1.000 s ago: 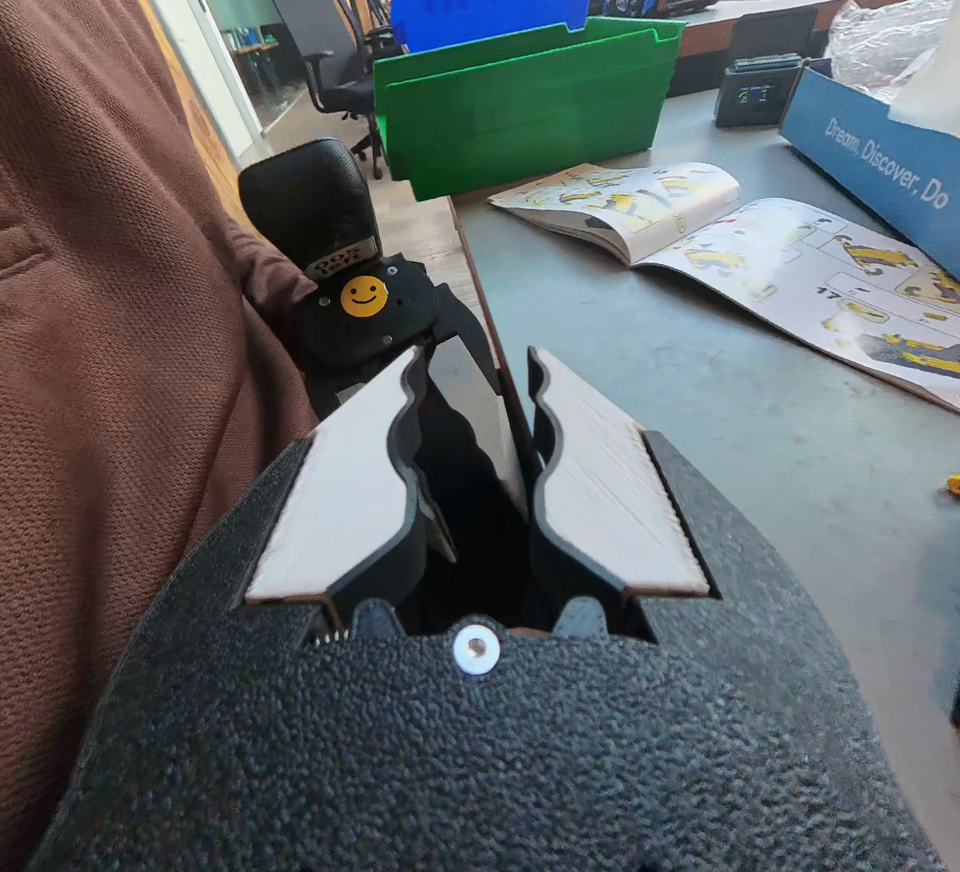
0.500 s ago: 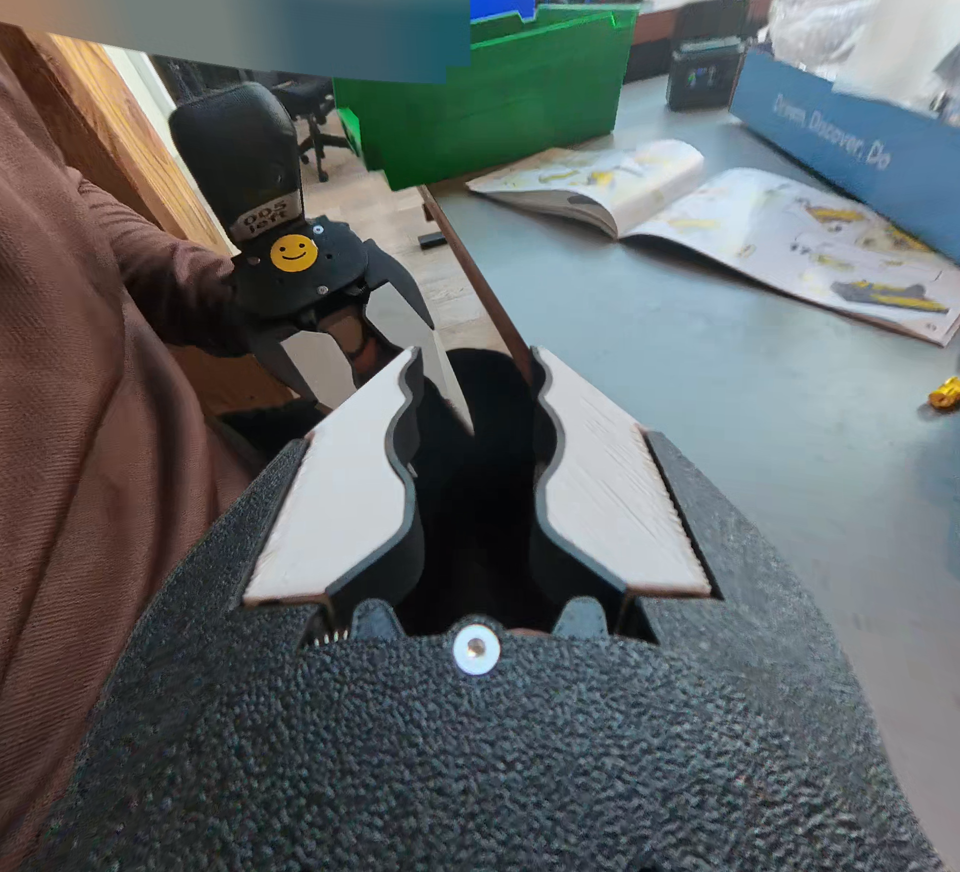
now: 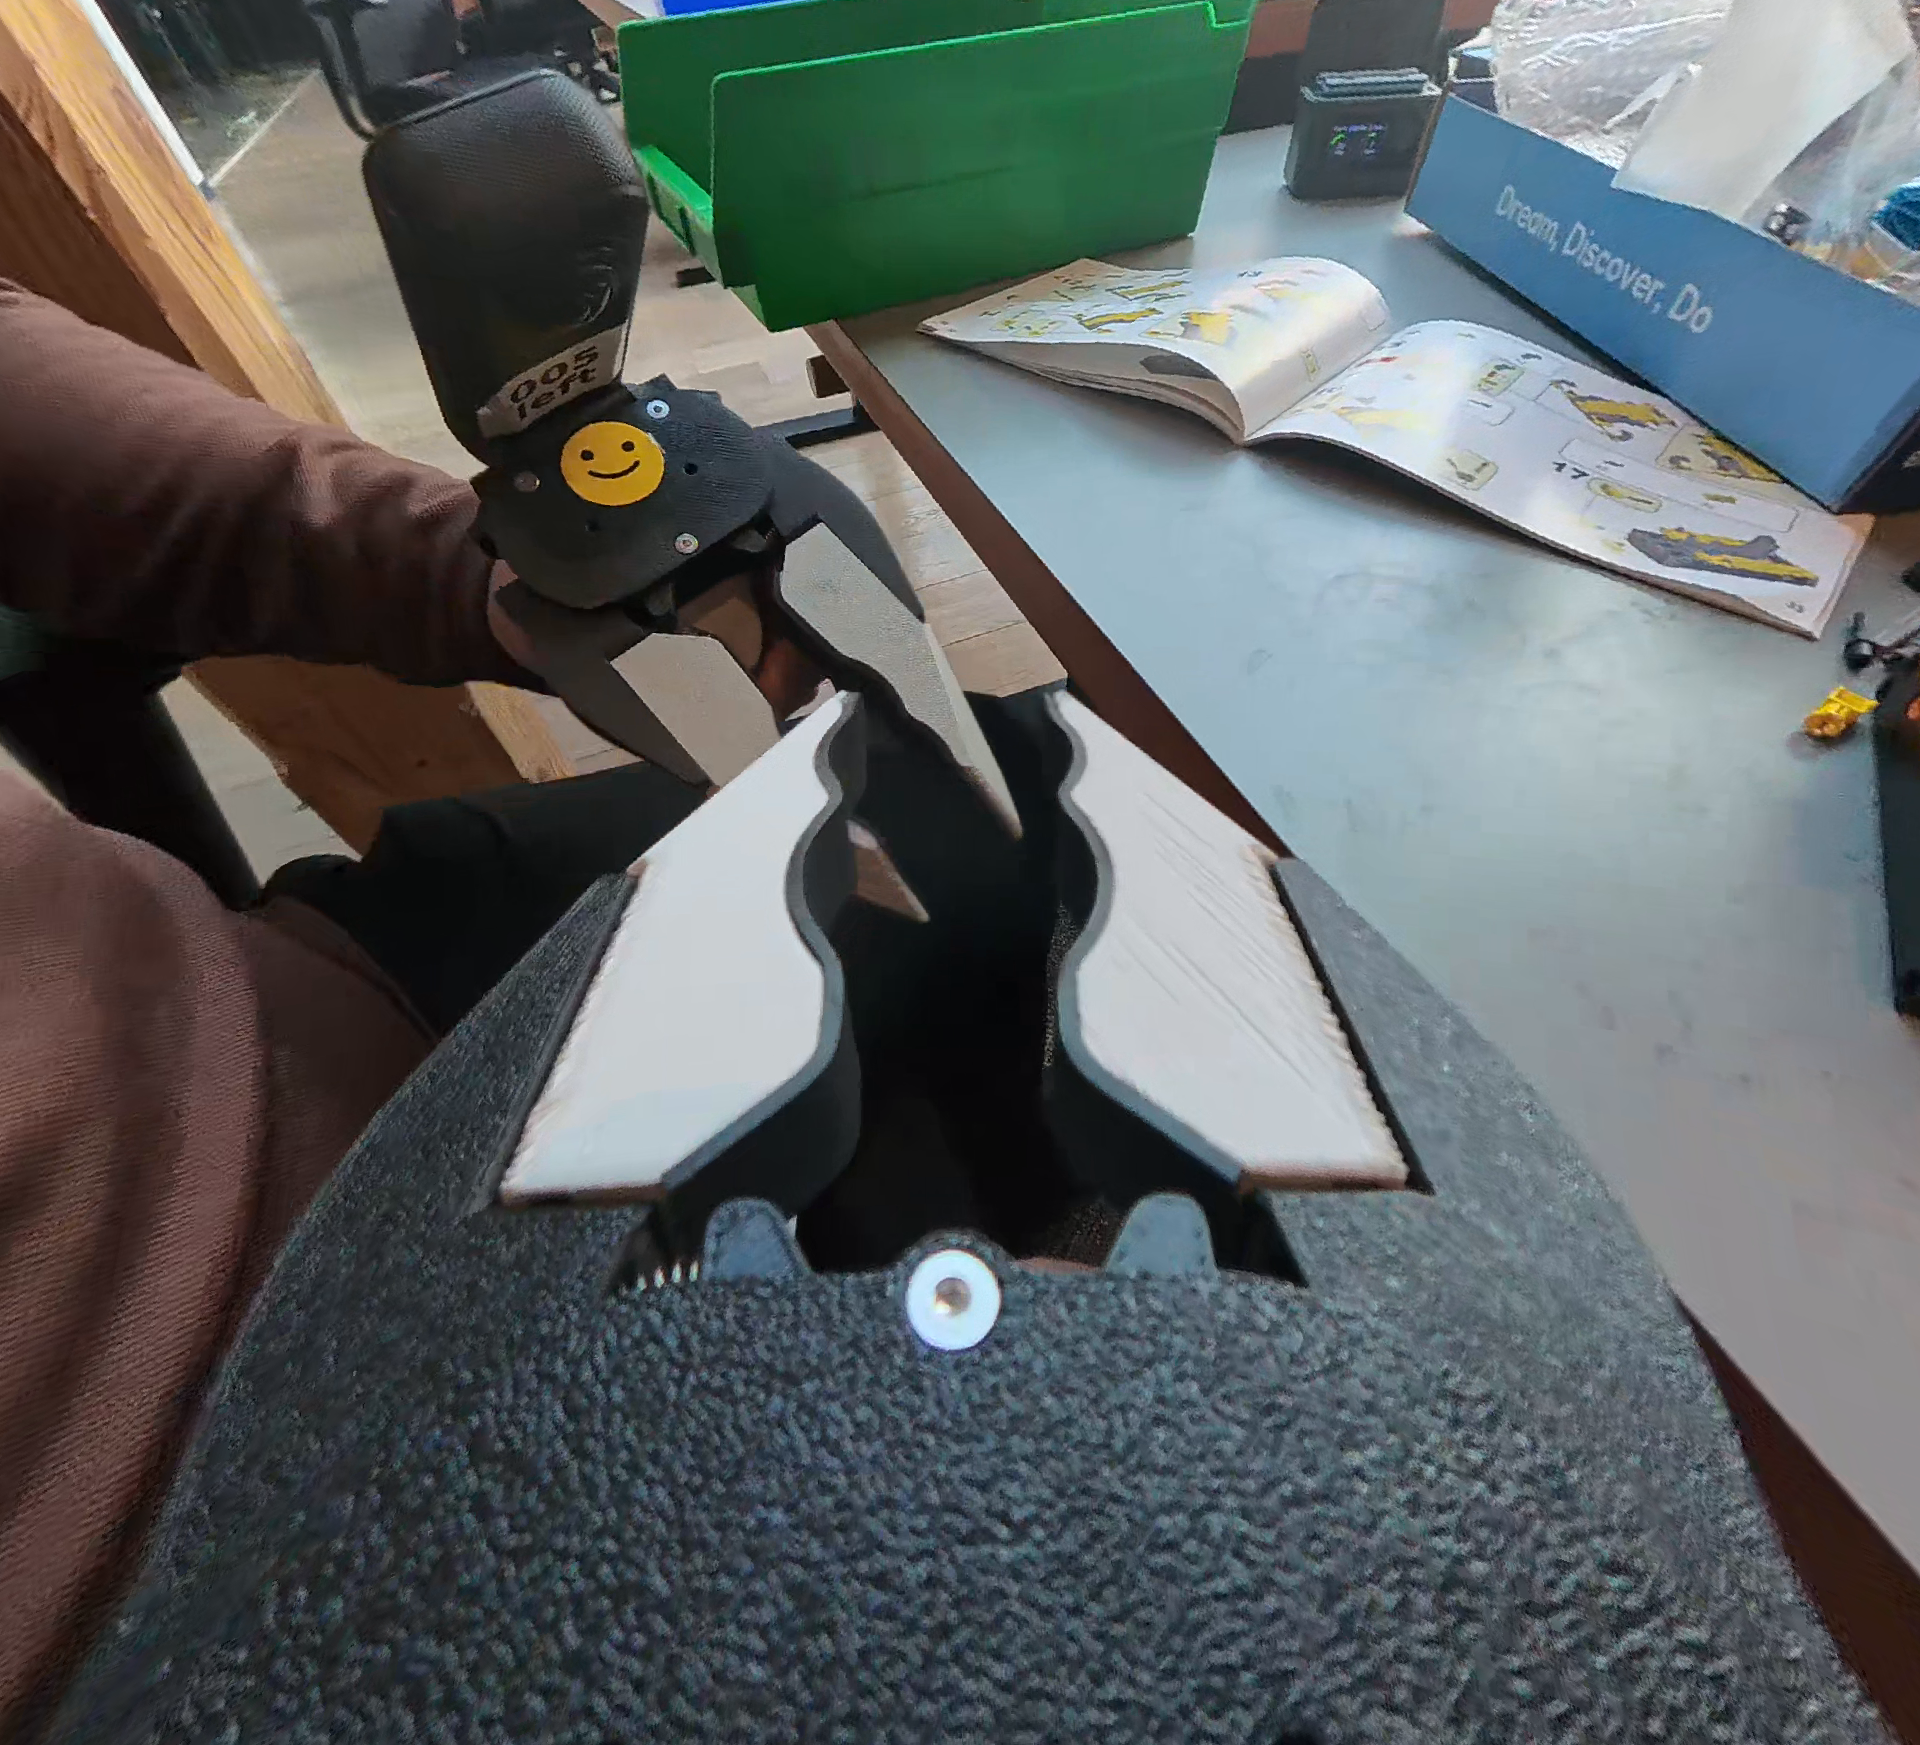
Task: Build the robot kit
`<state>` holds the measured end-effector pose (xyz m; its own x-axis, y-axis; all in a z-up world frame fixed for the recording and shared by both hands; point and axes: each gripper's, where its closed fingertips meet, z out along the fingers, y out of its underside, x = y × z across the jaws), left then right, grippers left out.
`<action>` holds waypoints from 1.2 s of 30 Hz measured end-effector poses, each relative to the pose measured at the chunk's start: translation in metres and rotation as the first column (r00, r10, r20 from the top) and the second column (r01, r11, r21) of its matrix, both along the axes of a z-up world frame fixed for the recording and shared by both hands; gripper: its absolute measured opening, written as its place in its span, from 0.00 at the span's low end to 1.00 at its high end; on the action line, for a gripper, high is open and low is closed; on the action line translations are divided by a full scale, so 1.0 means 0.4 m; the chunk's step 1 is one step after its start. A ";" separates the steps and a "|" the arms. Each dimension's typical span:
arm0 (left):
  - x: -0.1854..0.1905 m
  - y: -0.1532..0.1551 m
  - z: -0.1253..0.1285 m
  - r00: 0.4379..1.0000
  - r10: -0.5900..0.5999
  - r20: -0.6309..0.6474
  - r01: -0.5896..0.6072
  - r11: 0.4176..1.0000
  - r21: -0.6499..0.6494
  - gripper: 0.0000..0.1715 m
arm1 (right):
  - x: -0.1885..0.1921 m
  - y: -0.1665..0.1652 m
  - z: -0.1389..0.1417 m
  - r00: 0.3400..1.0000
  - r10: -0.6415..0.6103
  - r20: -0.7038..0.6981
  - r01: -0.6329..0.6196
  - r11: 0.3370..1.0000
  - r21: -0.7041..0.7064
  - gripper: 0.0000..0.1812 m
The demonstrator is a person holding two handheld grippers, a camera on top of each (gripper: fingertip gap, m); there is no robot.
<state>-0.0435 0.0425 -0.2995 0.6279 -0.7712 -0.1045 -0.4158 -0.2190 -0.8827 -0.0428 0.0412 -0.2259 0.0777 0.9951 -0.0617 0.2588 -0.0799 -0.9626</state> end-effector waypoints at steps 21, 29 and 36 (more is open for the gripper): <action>-0.132 0.009 -0.059 0.970 0.233 -0.075 -0.238 0.968 -0.075 0.15 | -0.099 -0.001 -0.071 0.993 0.092 0.078 -0.074 0.976 -0.205 0.19; -0.168 -0.041 -0.097 0.969 0.234 -0.080 -0.243 0.961 -0.130 0.15 | -0.165 -0.038 -0.069 0.969 0.238 0.061 -0.228 0.964 -0.139 0.19; -0.193 0.009 -0.014 0.970 0.239 0.032 -0.238 0.970 -0.054 0.15 | -0.204 0.012 -0.049 0.959 0.277 0.057 -0.277 0.961 -0.013 0.17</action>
